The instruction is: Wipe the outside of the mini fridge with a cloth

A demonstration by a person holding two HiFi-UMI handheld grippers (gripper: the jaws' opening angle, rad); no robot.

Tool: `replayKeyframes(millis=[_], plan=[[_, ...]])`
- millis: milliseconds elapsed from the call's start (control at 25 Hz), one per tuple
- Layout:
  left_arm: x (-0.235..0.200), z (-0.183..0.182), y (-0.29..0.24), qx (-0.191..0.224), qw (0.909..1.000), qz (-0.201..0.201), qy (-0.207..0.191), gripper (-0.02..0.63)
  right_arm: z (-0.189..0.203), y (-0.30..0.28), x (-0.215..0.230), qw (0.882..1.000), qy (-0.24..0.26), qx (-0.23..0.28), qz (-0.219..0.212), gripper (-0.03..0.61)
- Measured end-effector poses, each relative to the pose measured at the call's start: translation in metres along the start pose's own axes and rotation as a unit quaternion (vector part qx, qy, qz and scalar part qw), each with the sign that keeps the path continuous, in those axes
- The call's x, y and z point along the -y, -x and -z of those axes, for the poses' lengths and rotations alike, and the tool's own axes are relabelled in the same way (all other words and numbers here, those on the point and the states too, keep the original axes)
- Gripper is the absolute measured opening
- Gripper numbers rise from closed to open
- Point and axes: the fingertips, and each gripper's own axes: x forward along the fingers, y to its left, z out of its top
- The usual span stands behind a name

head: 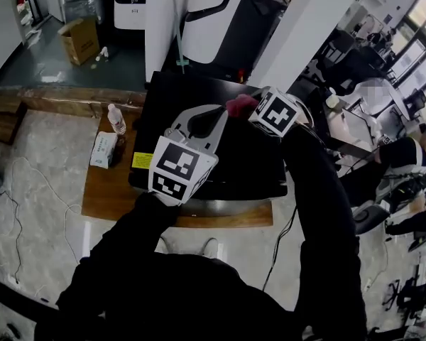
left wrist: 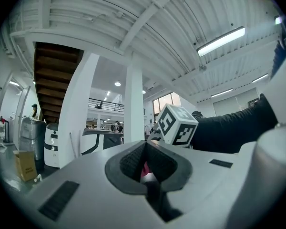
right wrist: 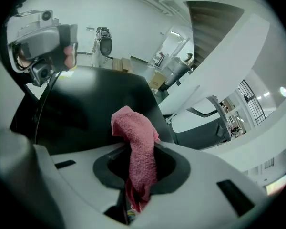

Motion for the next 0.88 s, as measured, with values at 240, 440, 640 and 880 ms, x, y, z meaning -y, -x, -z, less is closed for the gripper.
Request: replayKeyframes(millis=[240,440,640,880], plan=[[0.030,0.000,-0.049,0.002,0.9998,-0.008,0.018,0.006,0.038,-0.029,0.067,1.000,0.017,-0.005,0.014,0.078],[0.059,0.007,-0.086,-0.015,0.9997,-0.020,-0.005,0.006,0.075,-0.069,0.108,1.000,0.003,-0.002,0.014,0.078],[0.081,0.014,-0.117,-0.013,0.9992,-0.033,-0.019,0.006,0.086,-0.081,0.118,0.997,0.069,0.020,0.030,0.069],[0.077,0.032,-0.137,-0.027,0.9946,-0.088,-0.048,0.006,0.085,-0.083,0.107,0.980,0.183,-0.013,0.071,0.059]])
